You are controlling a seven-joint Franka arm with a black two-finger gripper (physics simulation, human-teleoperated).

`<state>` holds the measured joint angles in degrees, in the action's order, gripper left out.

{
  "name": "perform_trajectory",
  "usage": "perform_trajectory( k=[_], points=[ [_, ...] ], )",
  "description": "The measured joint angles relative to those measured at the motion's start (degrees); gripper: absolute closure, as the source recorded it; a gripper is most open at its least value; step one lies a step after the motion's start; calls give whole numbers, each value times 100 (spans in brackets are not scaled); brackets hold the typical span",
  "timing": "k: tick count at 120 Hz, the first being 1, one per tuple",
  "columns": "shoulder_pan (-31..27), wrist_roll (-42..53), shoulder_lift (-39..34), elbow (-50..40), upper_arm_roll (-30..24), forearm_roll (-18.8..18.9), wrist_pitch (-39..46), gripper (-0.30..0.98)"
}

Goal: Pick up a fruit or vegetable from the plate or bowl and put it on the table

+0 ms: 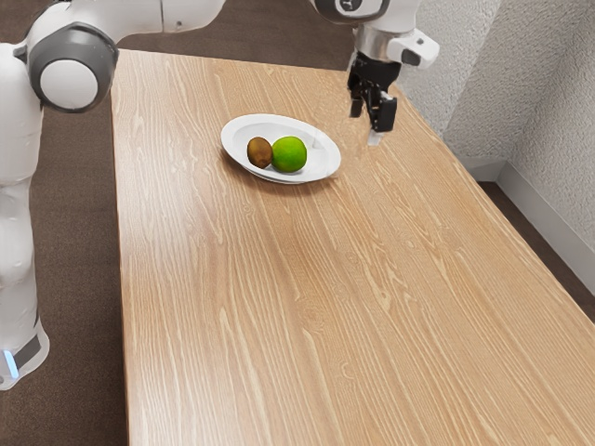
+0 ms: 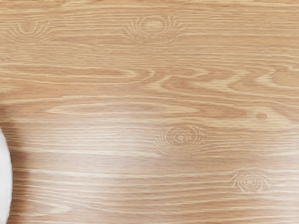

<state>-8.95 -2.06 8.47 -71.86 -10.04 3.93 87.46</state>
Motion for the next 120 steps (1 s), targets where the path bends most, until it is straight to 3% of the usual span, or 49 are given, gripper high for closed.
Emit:
perform_trajectory(
  k=[22, 64, 80, 105, 120],
  points=[
    [-215, -274, 160, 234, -134, 217, -118, 0],
    [-333, -552, 136, 235, 10, 280, -750, 0],
    [-727, -630, -76, -283, 82, 264, -1181, 0],
    [-905, -576, -439, -1166, 1057, 137, -1215, 0],
    [-1031, -501, -429, -1543, 1337, 71, -1066, 0]
  ],
)
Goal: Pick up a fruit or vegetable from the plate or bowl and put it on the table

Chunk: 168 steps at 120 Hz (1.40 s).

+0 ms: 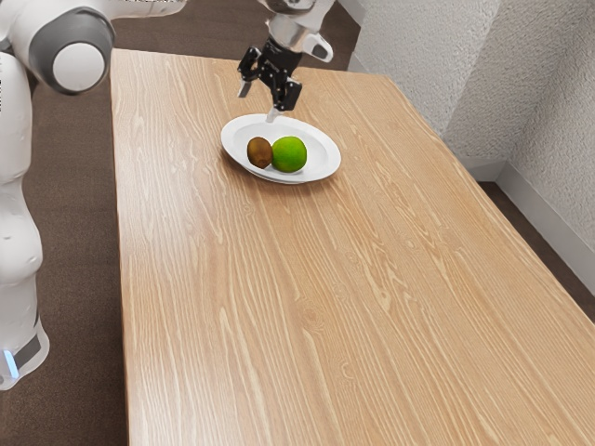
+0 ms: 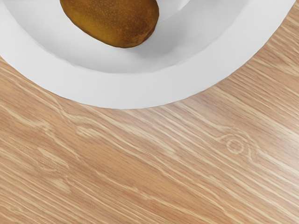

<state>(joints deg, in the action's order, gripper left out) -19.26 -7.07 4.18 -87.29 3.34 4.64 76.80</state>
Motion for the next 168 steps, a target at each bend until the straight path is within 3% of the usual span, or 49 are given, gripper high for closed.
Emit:
perform_trajectory(
  k=[45, 111, 168],
  points=[
    [103, 571, 147, -469, 435, -115, 914, 0],
    [176, 2219, 488, -457, 431, 40, 1761, 0],
    [-306, 3040, 725, -484, 466, 12, 2085, 0]
  ],
)
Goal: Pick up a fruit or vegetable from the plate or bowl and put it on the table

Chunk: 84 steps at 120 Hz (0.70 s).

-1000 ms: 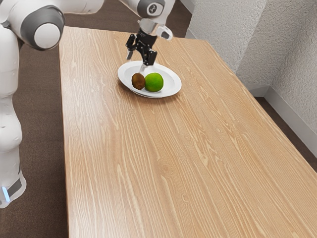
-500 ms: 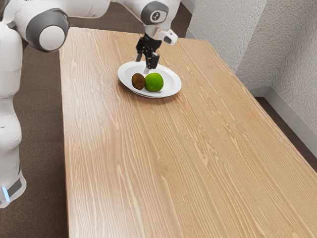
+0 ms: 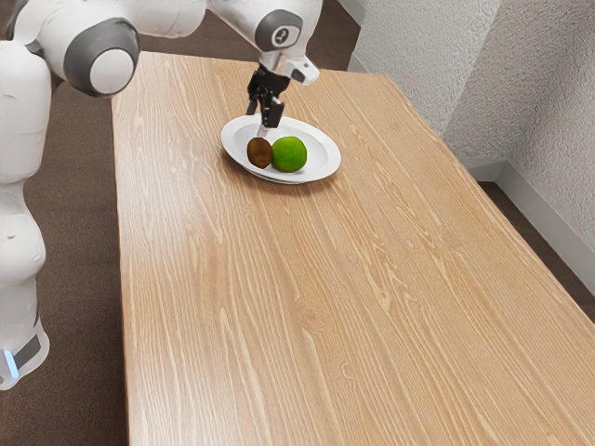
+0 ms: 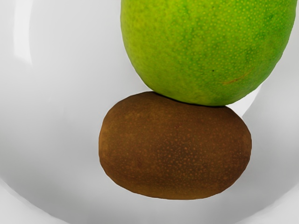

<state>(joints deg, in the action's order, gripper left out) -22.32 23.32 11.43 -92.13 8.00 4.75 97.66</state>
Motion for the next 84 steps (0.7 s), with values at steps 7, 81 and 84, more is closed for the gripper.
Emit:
perform_trajectory(
  k=[7, 81, 84],
  points=[
    [0, 65, 68, 0, -4, -33, 20, 0],
    [-79, 477, 518, 0, -23, -331, 144, 0],
    [-78, 486, 532, 0, -24, -344, 150, 0]
  ],
)
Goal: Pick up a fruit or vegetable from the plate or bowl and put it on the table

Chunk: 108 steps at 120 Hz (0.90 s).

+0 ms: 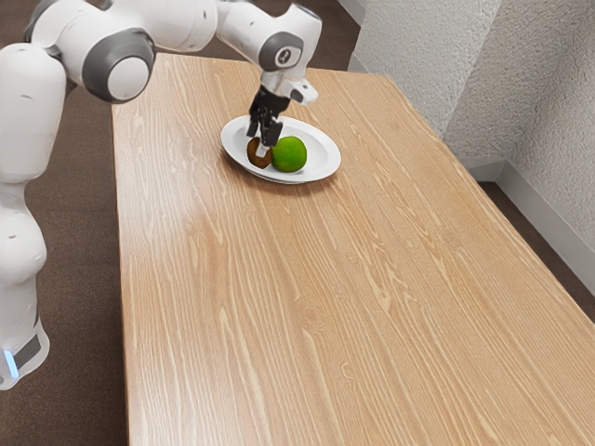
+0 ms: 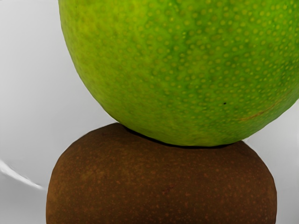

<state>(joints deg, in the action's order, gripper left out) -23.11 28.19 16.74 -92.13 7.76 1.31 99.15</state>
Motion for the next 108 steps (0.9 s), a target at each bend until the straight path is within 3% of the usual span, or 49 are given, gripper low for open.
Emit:
perform_trajectory(
  k=[54, 72, 96, 108],
  points=[
    [17, 120, 151, 3, -21, -101, 167, 0],
    [8, 138, 191, 9, -20, -140, 199, 15],
    [7, 148, 192, 12, -19, -187, 228, 18],
    [15, 144, 86, 51, -21, -183, 194, 30]
  ],
)
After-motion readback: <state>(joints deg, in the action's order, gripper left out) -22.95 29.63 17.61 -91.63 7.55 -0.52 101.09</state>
